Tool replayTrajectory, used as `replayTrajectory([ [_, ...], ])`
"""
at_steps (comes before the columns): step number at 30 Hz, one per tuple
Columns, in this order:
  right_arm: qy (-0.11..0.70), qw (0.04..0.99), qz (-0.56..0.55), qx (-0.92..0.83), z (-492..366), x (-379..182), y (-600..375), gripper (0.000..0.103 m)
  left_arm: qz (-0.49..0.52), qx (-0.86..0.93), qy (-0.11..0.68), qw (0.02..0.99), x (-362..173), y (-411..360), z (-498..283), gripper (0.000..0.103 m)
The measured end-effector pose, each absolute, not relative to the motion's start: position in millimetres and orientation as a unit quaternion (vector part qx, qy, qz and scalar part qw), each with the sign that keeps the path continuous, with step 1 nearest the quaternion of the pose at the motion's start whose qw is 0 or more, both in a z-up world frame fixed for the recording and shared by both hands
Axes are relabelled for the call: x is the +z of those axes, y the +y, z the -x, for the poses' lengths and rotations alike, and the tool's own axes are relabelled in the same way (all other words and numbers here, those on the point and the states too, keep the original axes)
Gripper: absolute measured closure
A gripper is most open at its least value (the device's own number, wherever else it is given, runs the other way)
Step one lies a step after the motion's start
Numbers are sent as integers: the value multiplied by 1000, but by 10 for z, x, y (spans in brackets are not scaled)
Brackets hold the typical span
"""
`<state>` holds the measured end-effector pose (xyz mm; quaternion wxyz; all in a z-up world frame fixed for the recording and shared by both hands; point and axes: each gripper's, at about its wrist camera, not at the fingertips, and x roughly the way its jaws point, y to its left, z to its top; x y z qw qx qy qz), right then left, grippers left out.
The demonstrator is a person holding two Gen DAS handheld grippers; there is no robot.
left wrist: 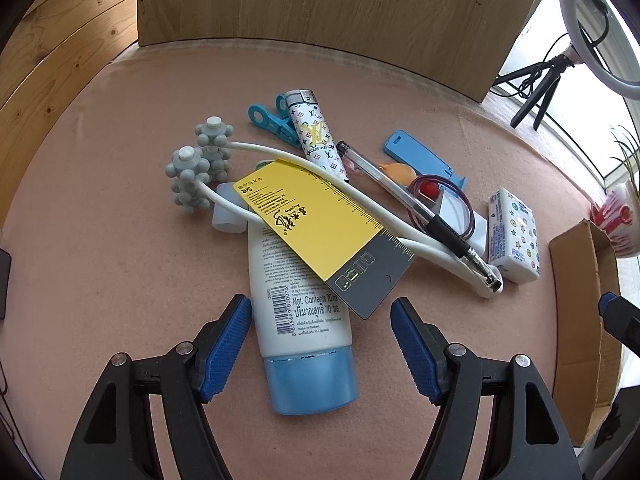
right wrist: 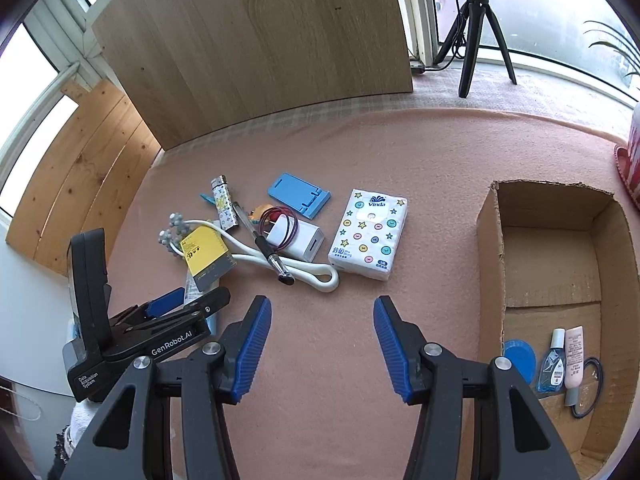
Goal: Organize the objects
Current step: 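Grasp the large white-and-blue tube with the left tool and lift it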
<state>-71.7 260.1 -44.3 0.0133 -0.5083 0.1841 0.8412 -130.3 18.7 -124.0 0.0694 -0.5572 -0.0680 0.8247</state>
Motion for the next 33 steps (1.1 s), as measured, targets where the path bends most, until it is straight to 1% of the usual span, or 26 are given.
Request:
replayTrajectory([
  [3,184,12,507,842,763,-431,2586,53,557,825,-71,66,-1280,168,1334,28],
  [5,185,10,508,841,794,-432,2571,53,555,827,-71,64,-1295,154,1345,31],
  [6,184,8,509,841,814,-434,2557,53,552,828,-70,62,-1294,142,1343,34],
  [8,181,6,510,841,842,-437,2532,53,549,831,-70,56,-1290,99,1335,49],
  [9,179,5,511,841,855,-441,2520,53,547,832,-74,56,-1289,72,1329,50],
  [22,154,-32,527,835,1118,-493,2158,53,538,836,-87,60,-1296,-178,1055,53],
  [33,159,-72,553,815,1347,-667,1785,53,537,838,-87,45,-1283,-518,623,53],
])
